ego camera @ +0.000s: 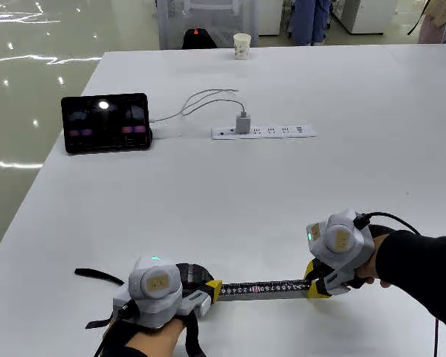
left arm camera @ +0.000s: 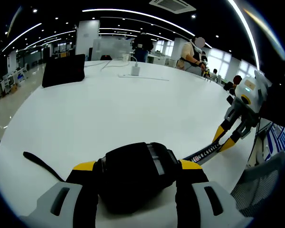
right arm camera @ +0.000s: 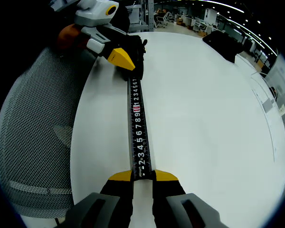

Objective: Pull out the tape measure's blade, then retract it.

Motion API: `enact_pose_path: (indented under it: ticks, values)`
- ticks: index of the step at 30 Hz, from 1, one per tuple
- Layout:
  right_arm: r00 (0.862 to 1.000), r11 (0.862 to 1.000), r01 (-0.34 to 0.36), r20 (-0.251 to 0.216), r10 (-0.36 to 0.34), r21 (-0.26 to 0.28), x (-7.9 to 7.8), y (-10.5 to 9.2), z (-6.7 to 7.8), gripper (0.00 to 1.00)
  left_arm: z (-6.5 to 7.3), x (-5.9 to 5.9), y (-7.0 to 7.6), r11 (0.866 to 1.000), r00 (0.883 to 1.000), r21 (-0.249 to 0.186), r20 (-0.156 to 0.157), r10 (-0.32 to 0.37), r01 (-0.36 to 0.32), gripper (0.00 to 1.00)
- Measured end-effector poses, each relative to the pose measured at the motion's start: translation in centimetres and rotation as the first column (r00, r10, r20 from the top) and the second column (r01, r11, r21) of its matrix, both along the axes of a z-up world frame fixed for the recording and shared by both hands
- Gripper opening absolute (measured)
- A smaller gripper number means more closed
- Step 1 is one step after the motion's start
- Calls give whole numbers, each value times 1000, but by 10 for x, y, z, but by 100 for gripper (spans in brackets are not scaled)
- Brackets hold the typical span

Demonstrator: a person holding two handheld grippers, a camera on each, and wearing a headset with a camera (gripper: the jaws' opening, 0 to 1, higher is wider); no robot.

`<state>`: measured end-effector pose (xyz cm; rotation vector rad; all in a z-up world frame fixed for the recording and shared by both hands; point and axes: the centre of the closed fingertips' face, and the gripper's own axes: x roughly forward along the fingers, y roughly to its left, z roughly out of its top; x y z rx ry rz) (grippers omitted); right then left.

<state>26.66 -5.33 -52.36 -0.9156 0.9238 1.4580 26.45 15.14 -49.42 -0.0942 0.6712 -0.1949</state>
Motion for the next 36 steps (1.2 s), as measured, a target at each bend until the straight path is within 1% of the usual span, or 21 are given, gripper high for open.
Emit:
enact_pose_path:
  ticks: [8, 31, 36]
  values:
    - [1000, 1000, 3, -2, -3, 12, 0, 4, 0, 11, 0, 0, 0, 1000, 1000, -4, 0, -2, 2, 61]
    - [1000, 1000, 8, -11, -8, 23, -3, 15, 0, 12, 0, 0, 0, 1000, 1000, -6, 2, -10, 10, 61]
    - [1000, 1000, -6, 0, 6, 18, -4, 17, 0, 12, 0, 1, 0, 1000, 1000, -7, 2, -10, 10, 61]
